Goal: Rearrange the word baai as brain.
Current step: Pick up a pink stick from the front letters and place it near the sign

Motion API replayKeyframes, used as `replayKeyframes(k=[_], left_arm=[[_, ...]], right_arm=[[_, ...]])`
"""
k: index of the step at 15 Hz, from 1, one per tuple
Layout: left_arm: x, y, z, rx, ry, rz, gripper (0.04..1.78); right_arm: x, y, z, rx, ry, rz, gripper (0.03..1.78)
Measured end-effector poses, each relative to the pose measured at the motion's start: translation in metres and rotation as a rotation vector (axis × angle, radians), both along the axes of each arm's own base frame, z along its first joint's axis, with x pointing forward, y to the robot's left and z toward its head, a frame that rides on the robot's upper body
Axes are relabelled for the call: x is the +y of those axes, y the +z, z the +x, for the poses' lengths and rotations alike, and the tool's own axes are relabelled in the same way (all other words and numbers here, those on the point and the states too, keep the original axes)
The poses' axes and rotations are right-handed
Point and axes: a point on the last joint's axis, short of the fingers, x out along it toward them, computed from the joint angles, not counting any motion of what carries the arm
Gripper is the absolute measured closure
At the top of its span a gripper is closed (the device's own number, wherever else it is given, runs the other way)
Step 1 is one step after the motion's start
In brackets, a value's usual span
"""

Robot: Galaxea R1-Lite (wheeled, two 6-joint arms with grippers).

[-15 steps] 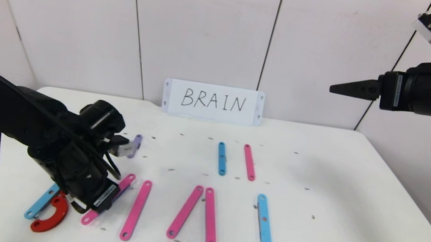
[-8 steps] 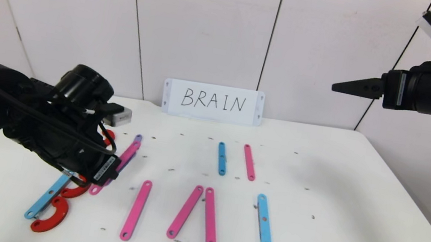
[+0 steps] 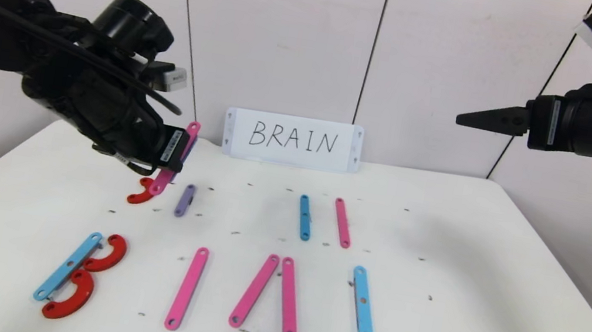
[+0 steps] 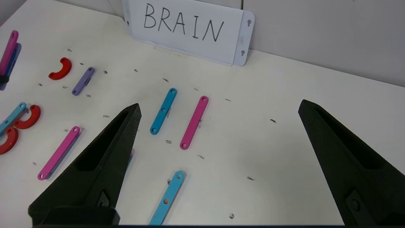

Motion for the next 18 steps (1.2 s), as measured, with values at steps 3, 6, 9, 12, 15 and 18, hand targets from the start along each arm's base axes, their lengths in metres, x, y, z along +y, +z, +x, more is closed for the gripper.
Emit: replayKeyframes(k=[3, 6, 9, 12, 15, 18], left_arm=[[-0.014, -0.014, 0.033, 0.035, 0.049, -0.012, 1.53], [-0.033, -0.041, 0.061, 0.089, 0.095, -0.040, 1.53], [-0.049, -0.070, 0.078, 0.143, 0.102, -0.034, 1.53], [-0.058, -0.095, 0.093, 0.176, 0.111, -0.023, 1.53], [-0.065, -0.117, 0.103, 0.199, 0.138, -0.010, 1.53], [-0.067, -0.127, 0.108, 0.210, 0.152, 0.002, 1.53]], right_arm=[[0.000, 0.000, 0.000, -0.002, 0.000, 0.000, 0.07], [0.000, 0.001, 0.000, -0.003, 0.000, 0.001, 0.07], [0.000, 0.001, 0.000, -0.004, 0.000, 0.001, 0.07], [0.000, 0.001, 0.000, -0.003, 0.000, 0.001, 0.07], [0.000, 0.000, 0.000, -0.002, 0.000, 0.000, 0.07], [0.000, 0.000, 0.000, -0.002, -0.001, 0.000, 0.07]])
